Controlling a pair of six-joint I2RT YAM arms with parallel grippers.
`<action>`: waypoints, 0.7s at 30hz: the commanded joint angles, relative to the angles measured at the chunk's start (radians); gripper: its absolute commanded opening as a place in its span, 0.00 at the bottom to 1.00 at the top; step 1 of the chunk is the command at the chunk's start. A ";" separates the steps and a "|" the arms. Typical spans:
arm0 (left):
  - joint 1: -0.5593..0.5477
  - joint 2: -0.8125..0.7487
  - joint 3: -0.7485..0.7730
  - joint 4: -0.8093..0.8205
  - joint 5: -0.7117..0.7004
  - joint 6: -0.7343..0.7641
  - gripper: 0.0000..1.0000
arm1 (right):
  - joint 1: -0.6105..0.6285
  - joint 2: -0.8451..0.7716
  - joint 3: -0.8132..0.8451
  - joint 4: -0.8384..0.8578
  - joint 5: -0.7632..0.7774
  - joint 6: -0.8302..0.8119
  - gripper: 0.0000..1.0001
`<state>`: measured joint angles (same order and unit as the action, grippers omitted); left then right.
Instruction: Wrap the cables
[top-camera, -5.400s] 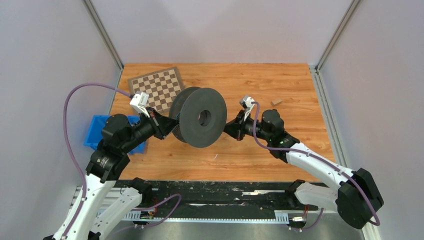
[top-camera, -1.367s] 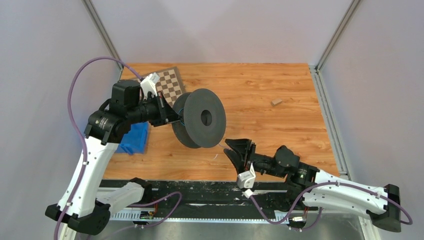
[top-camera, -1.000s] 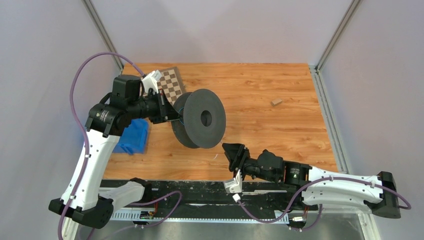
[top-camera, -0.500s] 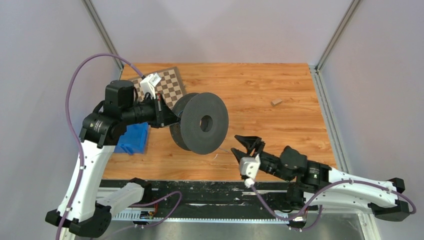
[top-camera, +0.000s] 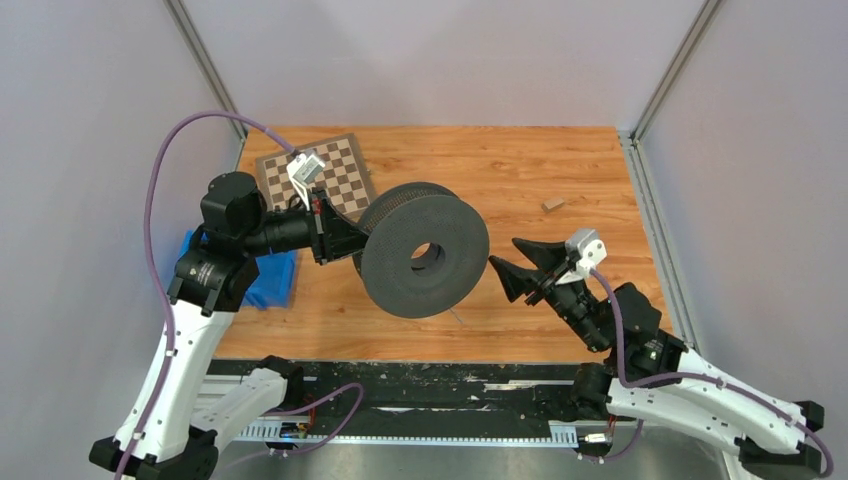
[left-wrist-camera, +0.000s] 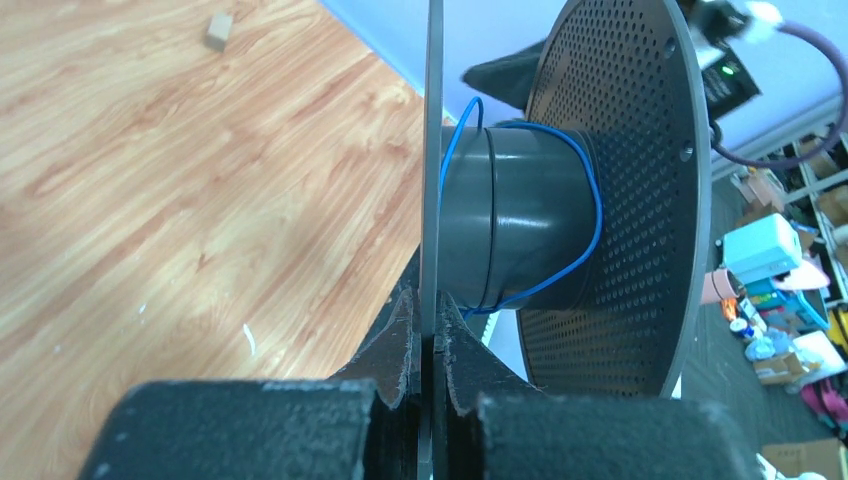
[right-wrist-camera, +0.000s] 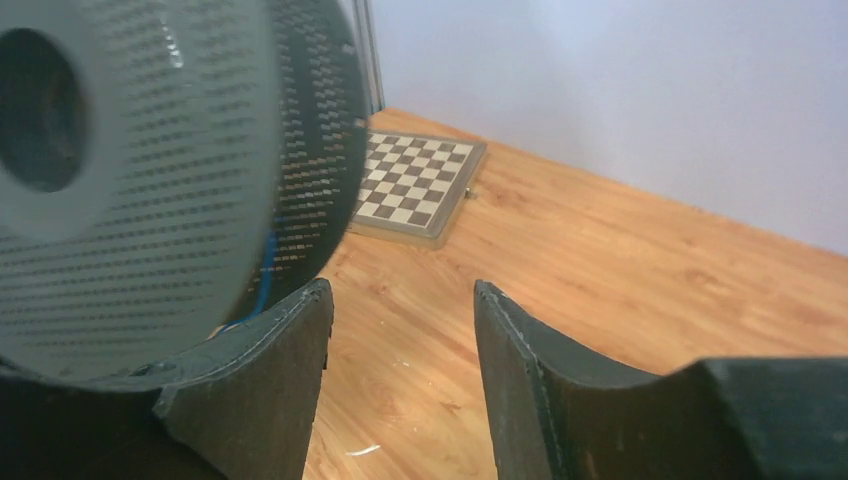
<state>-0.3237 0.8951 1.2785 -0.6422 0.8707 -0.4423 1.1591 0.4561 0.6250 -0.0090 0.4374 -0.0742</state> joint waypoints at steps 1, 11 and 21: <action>0.008 -0.054 -0.011 0.234 0.133 -0.044 0.00 | -0.193 0.035 0.073 -0.096 -0.267 0.248 0.56; 0.008 -0.113 -0.040 0.304 0.092 -0.077 0.00 | -0.579 0.052 -0.113 0.273 -1.078 0.535 0.60; 0.008 -0.124 -0.056 0.385 0.116 -0.139 0.00 | -0.578 0.146 -0.167 0.614 -1.280 0.742 0.62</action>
<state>-0.3225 0.7837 1.2190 -0.3748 0.9642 -0.5327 0.5846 0.6010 0.4564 0.4374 -0.7448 0.5808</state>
